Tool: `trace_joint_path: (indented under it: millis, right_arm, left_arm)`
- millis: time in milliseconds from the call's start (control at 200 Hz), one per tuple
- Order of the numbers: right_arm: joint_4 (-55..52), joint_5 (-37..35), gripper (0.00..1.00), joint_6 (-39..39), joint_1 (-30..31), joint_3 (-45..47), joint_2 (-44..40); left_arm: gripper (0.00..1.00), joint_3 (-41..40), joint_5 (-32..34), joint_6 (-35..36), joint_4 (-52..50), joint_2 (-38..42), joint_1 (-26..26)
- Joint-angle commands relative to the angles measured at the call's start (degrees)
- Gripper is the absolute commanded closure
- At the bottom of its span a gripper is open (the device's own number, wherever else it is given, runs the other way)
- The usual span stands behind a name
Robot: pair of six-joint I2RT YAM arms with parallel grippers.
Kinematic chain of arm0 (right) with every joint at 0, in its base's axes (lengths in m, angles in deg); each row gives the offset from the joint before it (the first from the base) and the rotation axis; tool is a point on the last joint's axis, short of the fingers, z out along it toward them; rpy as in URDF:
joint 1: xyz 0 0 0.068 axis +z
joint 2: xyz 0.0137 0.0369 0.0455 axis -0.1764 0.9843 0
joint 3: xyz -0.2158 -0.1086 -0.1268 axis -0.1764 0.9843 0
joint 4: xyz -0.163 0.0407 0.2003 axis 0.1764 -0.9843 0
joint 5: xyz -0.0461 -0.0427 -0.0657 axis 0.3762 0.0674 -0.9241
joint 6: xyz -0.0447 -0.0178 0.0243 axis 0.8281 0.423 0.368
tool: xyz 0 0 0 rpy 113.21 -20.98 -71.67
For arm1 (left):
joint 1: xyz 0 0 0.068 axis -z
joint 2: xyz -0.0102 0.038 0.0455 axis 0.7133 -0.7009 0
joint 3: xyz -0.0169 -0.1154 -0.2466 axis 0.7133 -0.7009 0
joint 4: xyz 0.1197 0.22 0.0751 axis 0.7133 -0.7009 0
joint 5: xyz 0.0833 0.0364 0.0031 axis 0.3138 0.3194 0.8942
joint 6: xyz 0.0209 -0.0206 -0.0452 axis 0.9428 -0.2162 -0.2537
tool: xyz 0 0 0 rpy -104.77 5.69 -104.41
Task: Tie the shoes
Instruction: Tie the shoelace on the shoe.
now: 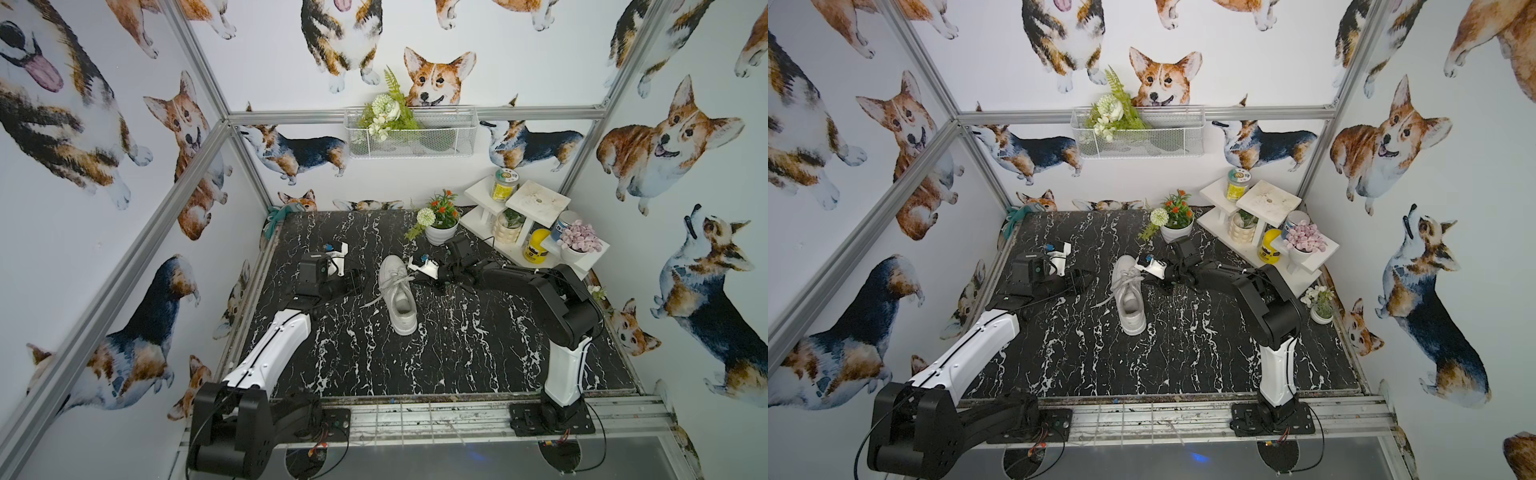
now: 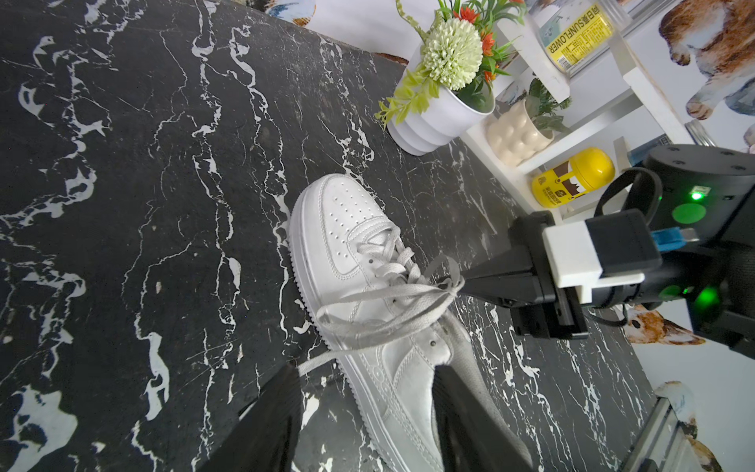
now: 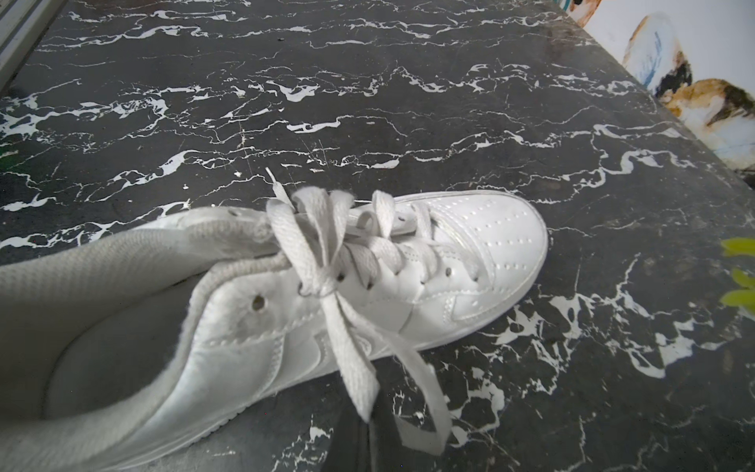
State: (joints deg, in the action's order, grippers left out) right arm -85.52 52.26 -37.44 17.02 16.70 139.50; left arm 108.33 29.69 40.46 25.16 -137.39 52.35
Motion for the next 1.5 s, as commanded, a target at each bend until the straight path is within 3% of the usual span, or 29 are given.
trace_joint_path:
  millis: [0, 956, 1216, 1366, 1496]
  right_arm:
    - [0.84, 0.07, 1.00, 0.07, -0.20, -0.12, -0.44]
    - [-1.93, -1.69, 0.98, 0.64, -3.04, 4.16, -4.26]
    - [-2.53, -2.04, 0.97, 0.44, -3.01, 3.78, -3.56]
    - [-2.43, -2.13, 0.96, 0.44, -2.92, 4.00, -3.53]
    - [-2.40, -1.77, 0.85, 0.10, -2.97, 4.33, -3.95]
  left_arm:
    - [0.43, 0.72, 0.05, 0.84, -0.10, -0.17, -0.02]
    - [0.42, 1.16, -0.54, 1.18, 0.07, -0.69, -0.08]
    - [0.41, 0.22, -5.50, 0.45, 2.13, -3.69, 0.23]
    - [0.39, -0.20, -8.55, -3.64, 3.63, -7.85, 0.33]
    - [0.39, -3.08, -13.04, -9.83, 9.03, -11.69, 0.27]
